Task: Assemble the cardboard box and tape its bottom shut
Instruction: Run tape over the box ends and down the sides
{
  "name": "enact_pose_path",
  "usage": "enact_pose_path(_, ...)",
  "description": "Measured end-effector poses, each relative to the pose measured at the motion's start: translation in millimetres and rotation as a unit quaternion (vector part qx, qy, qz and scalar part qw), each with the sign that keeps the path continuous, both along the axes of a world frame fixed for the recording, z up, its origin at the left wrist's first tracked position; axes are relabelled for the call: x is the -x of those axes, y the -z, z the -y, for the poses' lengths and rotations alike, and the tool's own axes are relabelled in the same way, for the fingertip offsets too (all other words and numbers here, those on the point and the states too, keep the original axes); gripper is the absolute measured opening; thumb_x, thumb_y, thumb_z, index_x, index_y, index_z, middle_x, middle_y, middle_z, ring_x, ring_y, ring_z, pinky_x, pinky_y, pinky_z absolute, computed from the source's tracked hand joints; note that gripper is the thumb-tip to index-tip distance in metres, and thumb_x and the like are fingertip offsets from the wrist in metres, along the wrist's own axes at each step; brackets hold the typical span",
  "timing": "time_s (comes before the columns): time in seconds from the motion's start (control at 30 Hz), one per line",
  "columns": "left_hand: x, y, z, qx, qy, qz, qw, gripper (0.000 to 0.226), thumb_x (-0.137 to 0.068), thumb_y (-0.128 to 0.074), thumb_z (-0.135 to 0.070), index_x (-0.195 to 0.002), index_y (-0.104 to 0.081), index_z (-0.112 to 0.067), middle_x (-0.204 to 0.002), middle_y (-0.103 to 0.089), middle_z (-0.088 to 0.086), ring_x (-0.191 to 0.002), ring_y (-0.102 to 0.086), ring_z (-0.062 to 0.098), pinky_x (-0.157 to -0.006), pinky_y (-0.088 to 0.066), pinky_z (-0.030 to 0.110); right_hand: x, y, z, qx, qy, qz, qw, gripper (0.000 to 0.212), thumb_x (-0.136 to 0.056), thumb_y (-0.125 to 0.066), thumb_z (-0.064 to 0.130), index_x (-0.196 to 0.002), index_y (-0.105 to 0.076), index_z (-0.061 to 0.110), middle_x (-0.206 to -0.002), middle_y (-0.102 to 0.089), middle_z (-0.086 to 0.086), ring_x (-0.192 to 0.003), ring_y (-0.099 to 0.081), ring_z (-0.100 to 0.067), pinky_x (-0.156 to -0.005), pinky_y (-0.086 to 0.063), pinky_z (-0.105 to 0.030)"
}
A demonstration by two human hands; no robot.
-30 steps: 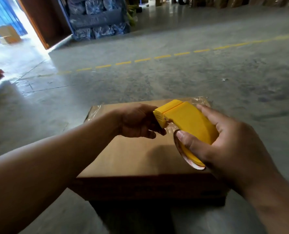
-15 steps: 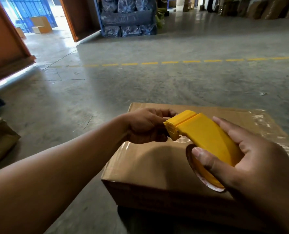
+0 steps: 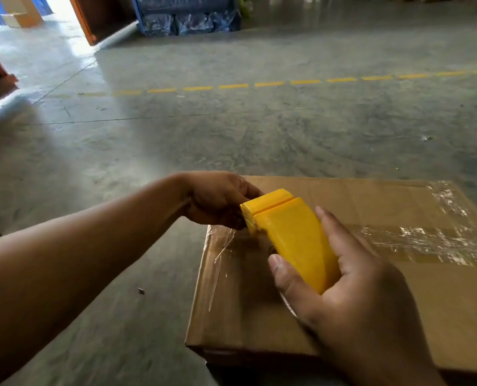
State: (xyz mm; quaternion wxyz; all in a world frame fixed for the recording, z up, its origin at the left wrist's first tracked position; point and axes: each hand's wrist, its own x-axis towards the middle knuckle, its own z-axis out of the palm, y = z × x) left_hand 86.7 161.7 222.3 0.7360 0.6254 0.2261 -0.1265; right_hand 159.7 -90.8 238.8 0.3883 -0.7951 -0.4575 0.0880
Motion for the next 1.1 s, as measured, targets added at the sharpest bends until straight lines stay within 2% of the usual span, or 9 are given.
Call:
enact_pose_path(0.17,2.7,-12.8,-27.8,-0.121,0.073,-0.108,0.984,0.018,-0.091,-0.059,-0.001,-0.102,-0.071,-0.009,-0.091,-0.073,0.008,-0.082,-0.068,0.017,-0.083,-0.054,0.033,38.0,-0.4,-19.9,0.032,0.047,-0.007,0.998,0.091,-0.064,-0.051,0.077,-0.144,-0.034,0.038,-0.122,-0.056,0.01,-0.085,-0.038,-0.001,-0.069,-0.036,-0.024)
enact_pose_path(0.27,5.9,-14.2,-32.8,-0.161,0.11,-0.128,0.972,0.016,-0.094,-0.057,-0.002,-0.1,-0.07,-0.01,-0.088,-0.071,0.006,-0.078,-0.066,0.014,-0.076,-0.055,0.028,56.1,-4.3,-25.8,0.07,0.049,-0.037,0.996,0.093,-0.066,-0.049,0.078,-0.147,-0.021,0.042,-0.128,-0.049,0.012,-0.09,-0.036,0.001,-0.073,-0.035,-0.023)
enact_pose_path(0.4,6.2,-12.7,-38.3,-0.189,0.141,-0.11,0.966,0.015,-0.095,-0.057,-0.005,-0.094,-0.069,-0.015,-0.082,-0.07,0.002,-0.078,-0.063,0.016,-0.074,-0.054,0.028,72.1,-8.0,-32.7,0.111,0.067,-0.062,0.99,0.095,-0.068,-0.048,0.076,-0.148,-0.009,0.043,-0.14,-0.037,0.015,-0.108,-0.043,-0.004,-0.079,-0.035,-0.021)
enact_pose_path(0.53,6.8,-20.6,-48.6,-0.219,0.14,-0.074,0.963,0.015,-0.095,-0.06,-0.007,-0.092,-0.071,-0.017,-0.08,-0.072,-0.002,-0.078,-0.064,0.016,-0.075,-0.056,0.031,80.7,-14.3,-40.9,0.11,0.084,-0.078,0.987,0.094,-0.071,-0.047,0.075,-0.149,-0.007,0.04,-0.137,-0.039,0.013,-0.097,-0.032,0.001,-0.077,-0.032,-0.022)
enact_pose_path(0.67,2.7,-25.2,-61.4,-0.235,0.14,-0.071,0.959,0.012,-0.093,-0.063,-0.007,-0.09,-0.072,-0.014,-0.082,-0.073,0.001,-0.08,-0.065,0.014,-0.078,-0.057,0.03,91.2,-17.5,-51.1,0.114,0.091,-0.082,0.986,0.094,-0.074,-0.046,0.075,-0.149,-0.005,0.036,-0.14,-0.038,0.01,-0.117,-0.042,-0.009,-0.083,-0.036,-0.024)
enact_pose_path(0.77,-3.7,-29.9,-83.0,-0.295,0.11,-0.056,0.947,0.007,-0.09,-0.068,-0.009,-0.089,-0.072,-0.014,-0.073,-0.073,-0.002,-0.071,-0.065,0.008,-0.062,-0.051,0.02,99.2,-20.8,-52.0,0.129,0.118,-0.101,0.979,0.094,-0.073,-0.046,0.075,-0.149,-0.006,0.036,-0.139,-0.039,0.012,-0.109,-0.041,-0.005,-0.084,-0.036,-0.025)
enact_pose_path(0.87,-9.8,-35.4,-107.1,-0.372,0.081,-0.045,0.923,0.004,-0.087,-0.072,-0.016,-0.09,-0.075,-0.016,-0.073,-0.072,-0.002,-0.065,-0.062,0.002,-0.059,-0.044,0.019,109.2,-27.0,-47.8,0.161,0.134,-0.119,0.971,0.098,-0.071,-0.046,0.077,-0.148,-0.001,0.039,-0.132,-0.039,0.014,-0.095,-0.032,0.0,-0.079,-0.033,-0.023)
enact_pose_path(1.0,-23.2,-29.2,-114.8,-0.422,0.079,-0.044,0.902,0.013,-0.086,-0.075,-0.021,-0.096,-0.076,-0.014,-0.08,-0.073,0.0,-0.065,-0.063,0.0,-0.059,-0.042,0.018,121.6,-32.8,-48.3,0.192,0.138,-0.133,0.962,0.103,-0.07,-0.045,0.078,-0.148,0.009,0.038,-0.134,-0.035,0.015,-0.116,-0.041,-0.006,-0.084,-0.034,-0.024)
enact_pose_path(1.1,-29.4,-18.3,-114.1,-0.438,0.084,-0.043,0.894,0.017,-0.086,-0.074,-0.022,-0.101,-0.076,-0.014,-0.086,-0.074,0.0,-0.071,-0.063,0.003,-0.061,-0.043,0.019,122.4,-30.8,-53.5,0.203,0.133,-0.151,0.958,0.103,-0.072,-0.045,0.077,-0.147,0.012,0.036,-0.135,-0.033,0.013,-0.113,-0.04,-0.006,-0.086,-0.034,-0.025)
